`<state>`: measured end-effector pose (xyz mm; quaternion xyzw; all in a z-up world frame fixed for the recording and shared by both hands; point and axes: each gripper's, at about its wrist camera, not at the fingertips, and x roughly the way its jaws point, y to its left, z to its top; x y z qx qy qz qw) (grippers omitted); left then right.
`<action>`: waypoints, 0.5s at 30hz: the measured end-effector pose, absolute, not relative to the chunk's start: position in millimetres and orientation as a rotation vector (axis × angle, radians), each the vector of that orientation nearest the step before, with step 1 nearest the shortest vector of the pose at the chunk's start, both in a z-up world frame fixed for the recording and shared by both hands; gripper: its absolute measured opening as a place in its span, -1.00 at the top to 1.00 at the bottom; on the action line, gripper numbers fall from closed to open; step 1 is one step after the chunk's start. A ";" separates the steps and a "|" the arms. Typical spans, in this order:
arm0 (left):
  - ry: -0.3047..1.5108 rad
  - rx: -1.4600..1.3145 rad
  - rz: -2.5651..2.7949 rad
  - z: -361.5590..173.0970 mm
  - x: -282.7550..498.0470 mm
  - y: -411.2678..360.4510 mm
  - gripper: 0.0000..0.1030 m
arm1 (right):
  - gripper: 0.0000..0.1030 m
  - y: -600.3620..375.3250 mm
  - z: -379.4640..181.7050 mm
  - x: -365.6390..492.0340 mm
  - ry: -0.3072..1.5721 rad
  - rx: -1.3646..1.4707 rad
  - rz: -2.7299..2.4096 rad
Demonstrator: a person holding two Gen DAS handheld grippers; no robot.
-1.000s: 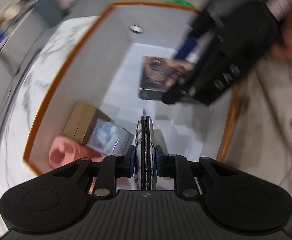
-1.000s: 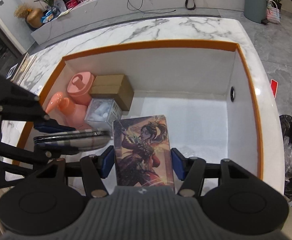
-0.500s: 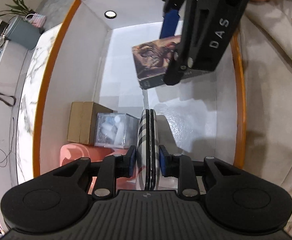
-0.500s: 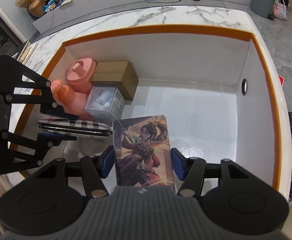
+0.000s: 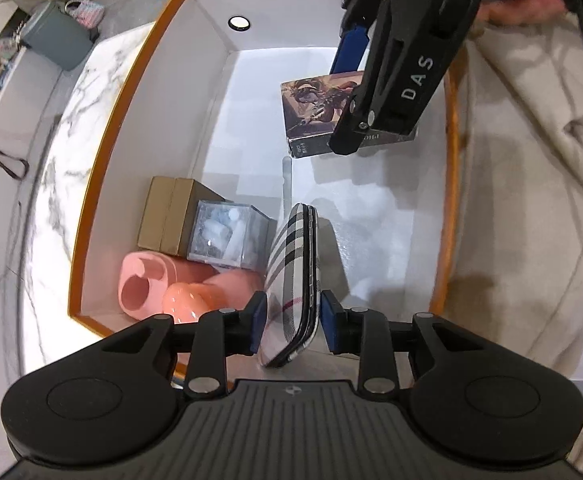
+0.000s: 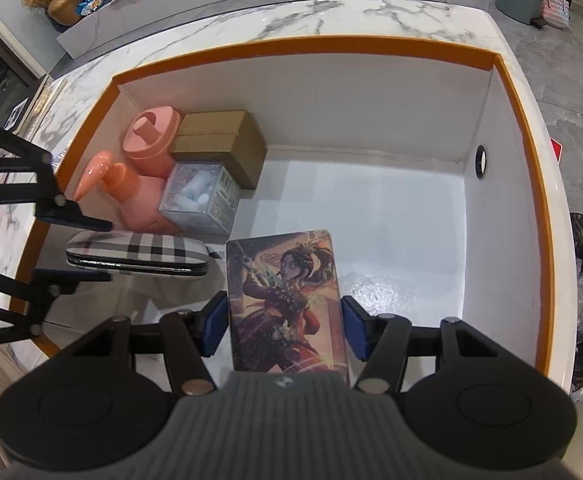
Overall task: Organize rigid objects
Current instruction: 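Release the plaid case into the orange box with the left tool while the right tool holds the card box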
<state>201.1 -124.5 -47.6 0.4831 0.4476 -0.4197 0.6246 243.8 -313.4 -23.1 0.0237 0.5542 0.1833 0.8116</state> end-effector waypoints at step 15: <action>1.073 0.927 -0.888 -51.4 208.8 -114.0 0.21 | -0.15 -307.5 -30.6 248.6 1.245 0.096 0.399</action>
